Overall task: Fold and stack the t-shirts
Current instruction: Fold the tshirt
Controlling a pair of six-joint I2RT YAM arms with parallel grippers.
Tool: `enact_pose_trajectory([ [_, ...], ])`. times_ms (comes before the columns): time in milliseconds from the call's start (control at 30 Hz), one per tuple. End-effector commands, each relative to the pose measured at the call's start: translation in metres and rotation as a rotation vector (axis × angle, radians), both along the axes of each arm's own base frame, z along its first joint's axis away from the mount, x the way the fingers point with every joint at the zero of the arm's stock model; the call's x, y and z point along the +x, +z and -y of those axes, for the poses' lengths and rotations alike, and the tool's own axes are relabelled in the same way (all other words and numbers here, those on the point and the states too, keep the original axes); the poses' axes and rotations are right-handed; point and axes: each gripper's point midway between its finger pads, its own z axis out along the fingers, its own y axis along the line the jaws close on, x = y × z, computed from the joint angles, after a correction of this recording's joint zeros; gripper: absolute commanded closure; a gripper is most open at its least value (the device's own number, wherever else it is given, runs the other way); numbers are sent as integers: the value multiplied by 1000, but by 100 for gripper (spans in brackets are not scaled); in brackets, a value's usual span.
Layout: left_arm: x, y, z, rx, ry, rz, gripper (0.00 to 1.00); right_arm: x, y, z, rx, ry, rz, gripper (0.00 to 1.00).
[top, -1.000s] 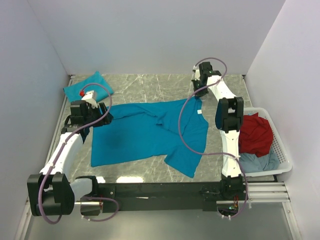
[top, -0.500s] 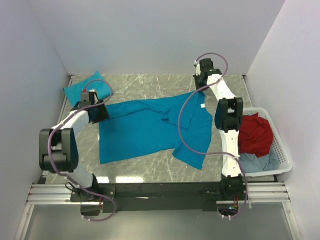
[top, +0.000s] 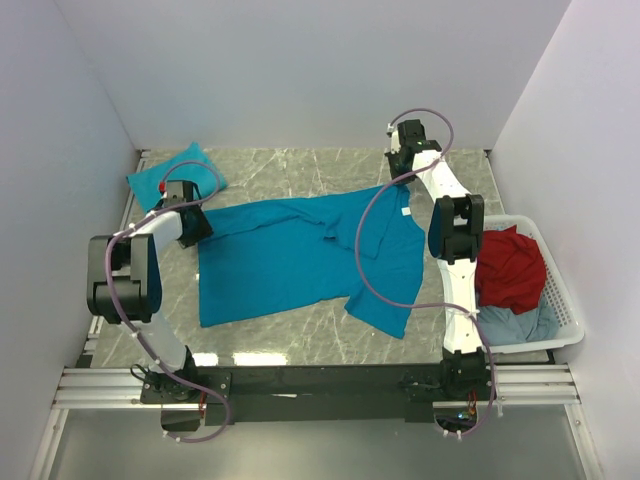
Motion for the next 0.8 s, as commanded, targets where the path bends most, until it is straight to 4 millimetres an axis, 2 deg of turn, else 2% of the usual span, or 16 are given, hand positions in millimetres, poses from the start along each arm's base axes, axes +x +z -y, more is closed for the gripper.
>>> enact_pose_trajectory([
  [0,12,11,-14,35,64,34,50,20,22,8,-6,-17,88,100],
  [200,21,10,-15,33,62,38,51,18,19,8,-3,-15,78,100],
  [300,24,8,-15,28,56,31,56,18,19,8,-6,-10,78,100],
  [433,26,4,-10,8,38,22,71,17,19,9,-10,-12,79,100],
  [633,23,1,-7,-16,13,14,83,19,21,9,-9,-16,83,100],
  [767,22,3,-15,-23,14,22,89,20,24,10,-13,-20,92,100],
])
